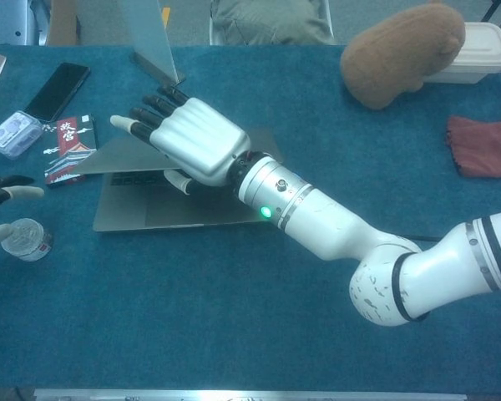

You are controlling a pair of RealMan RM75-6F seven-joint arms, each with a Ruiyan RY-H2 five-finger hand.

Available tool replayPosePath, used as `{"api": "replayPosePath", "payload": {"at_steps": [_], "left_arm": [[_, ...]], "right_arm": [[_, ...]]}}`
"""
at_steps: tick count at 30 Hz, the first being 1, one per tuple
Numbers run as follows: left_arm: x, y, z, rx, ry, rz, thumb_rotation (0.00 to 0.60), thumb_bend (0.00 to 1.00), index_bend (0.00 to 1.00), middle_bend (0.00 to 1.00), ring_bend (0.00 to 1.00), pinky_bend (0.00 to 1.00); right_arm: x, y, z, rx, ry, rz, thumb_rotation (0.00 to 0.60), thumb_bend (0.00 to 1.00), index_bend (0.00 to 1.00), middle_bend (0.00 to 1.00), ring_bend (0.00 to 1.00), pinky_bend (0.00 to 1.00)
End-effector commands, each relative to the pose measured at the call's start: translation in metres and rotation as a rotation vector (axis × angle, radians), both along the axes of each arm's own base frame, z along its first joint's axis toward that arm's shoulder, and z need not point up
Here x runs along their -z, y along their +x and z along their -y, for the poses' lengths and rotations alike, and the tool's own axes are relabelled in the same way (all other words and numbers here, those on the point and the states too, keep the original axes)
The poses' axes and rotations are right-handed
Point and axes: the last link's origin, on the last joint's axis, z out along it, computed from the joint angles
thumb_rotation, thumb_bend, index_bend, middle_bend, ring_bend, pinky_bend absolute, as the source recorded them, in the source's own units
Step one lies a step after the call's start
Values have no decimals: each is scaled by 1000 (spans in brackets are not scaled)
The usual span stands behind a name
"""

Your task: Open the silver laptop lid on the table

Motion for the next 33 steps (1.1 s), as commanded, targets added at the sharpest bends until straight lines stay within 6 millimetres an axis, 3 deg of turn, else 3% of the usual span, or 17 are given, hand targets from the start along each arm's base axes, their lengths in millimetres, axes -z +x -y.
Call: {"api": "replayPosePath", "payload": {"at_steps": [1, 19, 33], "left_arm": [[4, 3, -1, 16, -14, 5, 0, 306, 68, 0, 3, 0], [42, 36, -15, 125, -122, 30, 0, 307, 68, 0, 0, 0], [72, 33, -30, 105, -158, -32, 0, 306, 68, 0, 0, 0]], "right_arm": [[-1, 1, 1, 1, -4, 2, 519, 439, 0, 103, 0, 32], [-6, 6, 9, 6, -37, 8, 516, 440, 0, 103, 0, 32], [-11, 3, 14, 19, -44, 13, 519, 439, 0, 103, 0, 32]]}}
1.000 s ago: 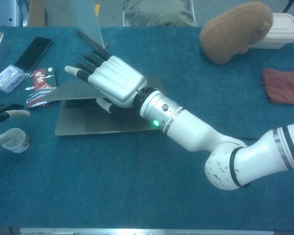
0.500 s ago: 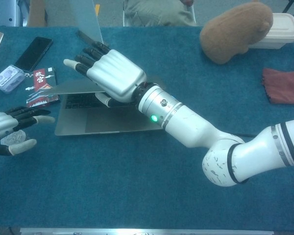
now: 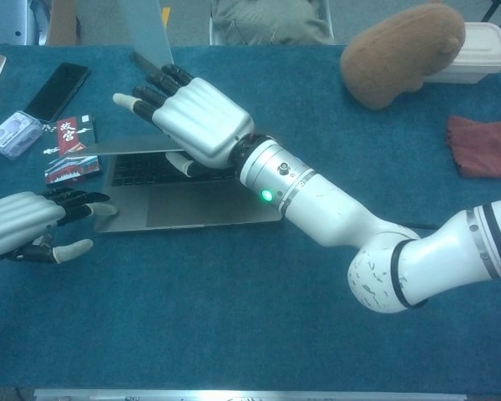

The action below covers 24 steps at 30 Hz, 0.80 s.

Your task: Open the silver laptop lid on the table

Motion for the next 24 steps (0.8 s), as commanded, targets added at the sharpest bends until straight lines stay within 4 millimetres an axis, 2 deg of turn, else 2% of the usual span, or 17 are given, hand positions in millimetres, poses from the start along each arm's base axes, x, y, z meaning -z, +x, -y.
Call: {"api": "replayPosePath", "payload": {"at_steps": [1, 12, 24], "left_arm": [[4, -1, -2, -2, -11, -16, 0, 306, 68, 0, 0, 0], [13, -3, 2, -9, -32, -29, 0, 307, 68, 0, 0, 0], [12, -3, 3, -11, -33, -33, 0, 307, 68, 0, 0, 0]], "right_arm": [[0, -1, 1, 2, -1, 0, 519, 440, 0, 103, 0, 31], [-5, -4, 12, 26, -20, 7, 519, 440, 0, 103, 0, 32], [-18, -12, 47, 94, -98, 14, 519, 439, 0, 103, 0, 32]]}}
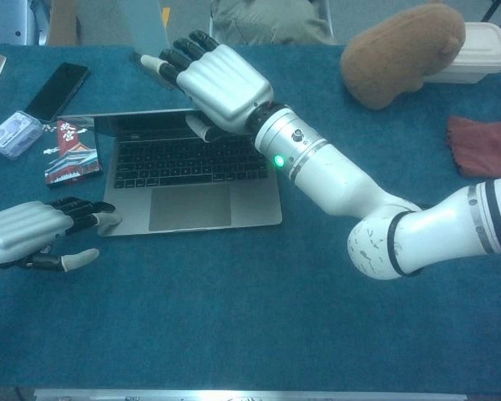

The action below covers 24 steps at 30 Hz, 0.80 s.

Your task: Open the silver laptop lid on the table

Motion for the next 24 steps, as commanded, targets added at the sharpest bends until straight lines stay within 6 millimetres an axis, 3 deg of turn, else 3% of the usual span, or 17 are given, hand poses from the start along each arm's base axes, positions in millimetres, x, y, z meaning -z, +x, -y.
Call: {"api": "replayPosePath", "payload": {"at_steps": [1, 24], "left_arm": [[1, -1, 1, -1, -1, -1, 0, 307, 68, 0, 0, 0], [-3, -3, 4, -7, 10, 0, 0, 307, 68, 0, 0, 0]], "right_arm": [[-5, -1, 12, 24, -24, 6, 519, 439, 0, 103, 0, 32], [-20, -1, 86, 126, -186, 5, 519, 411, 0, 103, 0, 32]]}}
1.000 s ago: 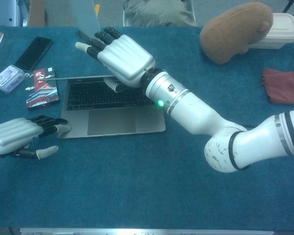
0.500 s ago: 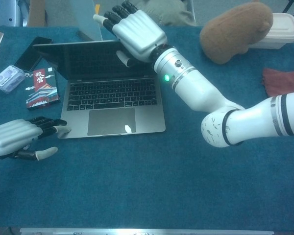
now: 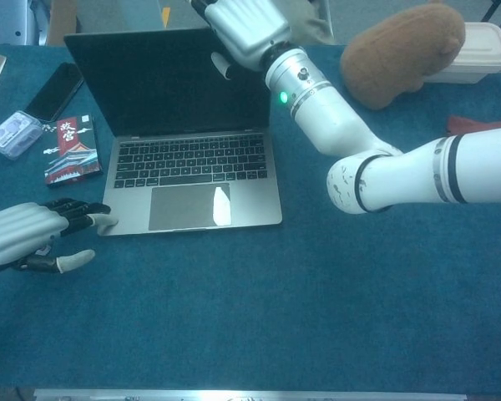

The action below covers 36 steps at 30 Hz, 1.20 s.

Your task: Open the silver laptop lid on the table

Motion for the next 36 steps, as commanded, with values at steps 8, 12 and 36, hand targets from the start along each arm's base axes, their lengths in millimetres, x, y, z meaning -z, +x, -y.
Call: {"api": "replayPosePath", "payload": {"at_steps": [8, 12, 36], "left_arm": [[-3, 1, 1, 5, 8, -2, 0, 307, 68, 0, 0, 0], [-11, 3, -1, 9, 33, -2, 0, 307, 68, 0, 0, 0], [-125, -40, -17, -189, 736, 239, 248, 307, 70, 0, 0, 0]], "right_arm": [[-8, -3, 17, 38, -35, 23, 518, 411, 0, 103, 0, 32], [-18, 3, 10, 9, -1, 109, 519, 410, 0, 103, 0, 32], [-154, -160, -84, 167, -96, 143, 519, 411, 0, 170, 0, 38]]}}
